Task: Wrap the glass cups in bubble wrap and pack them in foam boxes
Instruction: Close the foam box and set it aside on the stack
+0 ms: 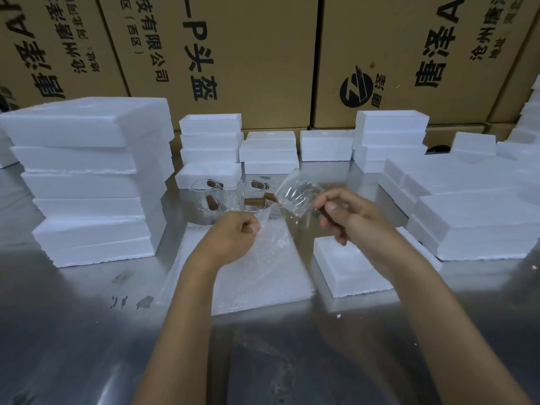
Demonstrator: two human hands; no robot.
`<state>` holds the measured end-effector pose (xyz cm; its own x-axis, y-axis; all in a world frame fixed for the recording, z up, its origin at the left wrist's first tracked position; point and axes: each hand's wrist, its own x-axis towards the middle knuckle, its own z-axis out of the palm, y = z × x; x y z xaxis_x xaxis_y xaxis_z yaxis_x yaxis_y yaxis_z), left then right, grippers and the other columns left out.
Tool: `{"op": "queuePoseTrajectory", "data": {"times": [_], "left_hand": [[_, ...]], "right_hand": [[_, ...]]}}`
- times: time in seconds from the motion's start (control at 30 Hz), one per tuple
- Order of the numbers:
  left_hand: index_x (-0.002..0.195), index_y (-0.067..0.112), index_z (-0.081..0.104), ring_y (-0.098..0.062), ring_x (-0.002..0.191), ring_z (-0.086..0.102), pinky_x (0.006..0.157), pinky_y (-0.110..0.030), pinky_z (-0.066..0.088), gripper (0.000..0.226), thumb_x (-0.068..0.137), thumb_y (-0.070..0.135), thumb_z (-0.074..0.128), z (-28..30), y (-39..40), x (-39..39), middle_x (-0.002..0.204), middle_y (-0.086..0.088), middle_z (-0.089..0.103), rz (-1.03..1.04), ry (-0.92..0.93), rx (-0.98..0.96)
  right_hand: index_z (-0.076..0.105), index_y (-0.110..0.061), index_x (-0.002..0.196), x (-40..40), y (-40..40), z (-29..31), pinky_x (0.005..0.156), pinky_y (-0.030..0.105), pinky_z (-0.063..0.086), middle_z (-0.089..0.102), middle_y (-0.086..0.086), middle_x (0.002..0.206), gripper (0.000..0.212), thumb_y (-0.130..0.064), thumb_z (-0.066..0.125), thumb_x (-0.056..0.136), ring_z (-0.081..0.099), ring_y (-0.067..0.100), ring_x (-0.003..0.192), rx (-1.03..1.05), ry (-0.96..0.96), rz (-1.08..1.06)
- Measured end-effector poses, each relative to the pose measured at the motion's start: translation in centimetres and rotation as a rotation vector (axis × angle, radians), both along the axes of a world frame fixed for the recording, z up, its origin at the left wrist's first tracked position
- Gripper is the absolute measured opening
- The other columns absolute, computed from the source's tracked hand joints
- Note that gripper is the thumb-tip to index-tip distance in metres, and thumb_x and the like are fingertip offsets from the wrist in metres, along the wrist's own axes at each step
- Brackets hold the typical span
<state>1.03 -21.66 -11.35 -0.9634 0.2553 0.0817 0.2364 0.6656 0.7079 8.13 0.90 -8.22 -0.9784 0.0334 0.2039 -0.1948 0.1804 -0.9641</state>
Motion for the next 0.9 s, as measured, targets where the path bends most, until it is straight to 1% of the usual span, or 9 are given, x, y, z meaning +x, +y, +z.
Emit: {"op": "queuePoseTrajectory", "data": {"times": [0.07, 0.2, 0.3, 0.43, 0.5, 0.57, 0.77, 0.83, 0.9], "left_hand": [[0.078, 0.008, 0.056, -0.015, 0.072, 0.045, 0.060, -0.023, 0.034, 0.024, 0.098, 0.001, 0.044, 0.4, -0.4, -0.1, 0.074, 0.004, 0.051, 0.026, 0.025, 0.028], [0.074, 0.021, 0.053, -0.010, 0.066, 0.047, 0.061, -0.024, 0.037, 0.032, 0.104, 0.015, 0.043, 1.3, -0.2, 0.3, 0.070, 0.002, 0.051, 0.087, 0.141, 0.123], [0.072, 0.027, 0.057, -0.001, 0.055, 0.042, 0.052, -0.011, 0.034, 0.033, 0.103, 0.020, 0.048, 2.2, 1.2, 1.3, 0.064, 0.008, 0.049, 0.030, 0.171, 0.275], [0.072, 0.022, 0.067, -0.008, 0.067, 0.052, 0.066, -0.020, 0.041, 0.027, 0.094, 0.009, 0.058, 3.2, 3.4, 2.9, 0.067, 0.010, 0.060, -0.047, 0.198, 0.429], [0.070, 0.017, 0.071, -0.014, 0.073, 0.060, 0.071, -0.026, 0.046, 0.026, 0.088, 0.002, 0.059, 3.5, 4.4, 3.8, 0.075, 0.003, 0.067, -0.072, 0.260, 0.490], [0.069, 0.013, 0.072, -0.024, 0.080, 0.063, 0.074, -0.034, 0.048, 0.026, 0.086, -0.003, 0.061, 3.8, 5.2, 4.5, 0.080, -0.005, 0.068, -0.104, 0.281, 0.523], [0.076, -0.003, 0.074, -0.017, 0.069, 0.062, 0.069, -0.030, 0.050, 0.020, 0.082, 0.003, 0.056, 3.9, 6.8, 5.8, 0.074, -0.015, 0.069, -0.255, 0.160, 0.591], [0.080, 0.004, 0.075, -0.020, 0.066, 0.065, 0.061, -0.030, 0.053, 0.025, 0.083, 0.008, 0.051, 3.9, 7.0, 6.1, 0.076, -0.012, 0.071, -0.134, 0.261, 0.760], [0.095, 0.012, 0.073, -0.012, 0.078, 0.067, 0.066, -0.028, 0.056, 0.020, 0.088, 0.013, 0.054, 3.8, 6.7, 5.6, 0.090, -0.002, 0.072, 0.170, 0.499, 0.809]], "right_hand": [[0.068, -0.019, 0.090, 0.1, -1.1, -0.4, 0.054, 0.021, 0.036, 0.059, -0.001, 0.068, 0.027, -0.007, 0.047, 0.103, 0.045, 0.008, 0.055, 0.100, 0.012, 0.024], [0.067, -0.024, 0.085, 0.1, -1.8, -1.7, 0.057, 0.020, 0.034, 0.053, -0.018, 0.060, 0.031, -0.007, 0.046, 0.100, 0.044, 0.005, 0.056, 0.423, 0.097, 0.084], [0.065, -0.028, 0.082, 0.1, -2.6, -2.6, 0.055, 0.016, 0.033, 0.057, -0.016, 0.063, 0.031, -0.007, 0.047, 0.098, 0.044, 0.005, 0.053, 0.517, 0.121, 0.066], [0.065, -0.029, 0.077, -0.3, -3.3, -2.7, 0.064, 0.021, 0.042, 0.066, -0.012, 0.077, 0.039, -0.002, 0.046, 0.098, 0.053, 0.005, 0.065, 0.251, 0.106, -0.054], [0.067, -0.025, 0.077, -0.2, -3.1, -2.6, 0.058, 0.012, 0.040, 0.064, -0.016, 0.067, 0.040, 0.000, 0.046, 0.099, 0.051, -0.001, 0.056, 0.050, 0.074, -0.116], [0.070, -0.023, 0.080, 0.0, -2.6, -2.4, 0.048, 0.012, 0.035, 0.061, -0.012, 0.061, 0.037, -0.004, 0.046, 0.100, 0.046, 0.001, 0.049, -0.160, -0.019, -0.158], [0.068, -0.013, 0.098, -0.2, -1.2, -2.1, 0.051, 0.027, 0.033, 0.062, 0.004, 0.079, 0.029, -0.002, 0.042, 0.098, 0.049, 0.015, 0.064, -0.443, -0.159, -0.055], [0.069, -0.011, 0.110, -0.3, -1.2, -2.2, 0.069, 0.039, 0.036, 0.064, 0.010, 0.092, 0.032, -0.001, 0.042, 0.096, 0.051, 0.025, 0.081, -0.493, -0.180, -0.040], [0.069, -0.014, 0.112, -0.3, -0.9, -2.2, 0.071, 0.042, 0.031, 0.060, 0.013, 0.098, 0.034, 0.000, 0.042, 0.097, 0.047, 0.027, 0.083, -0.522, -0.190, -0.035]]}}
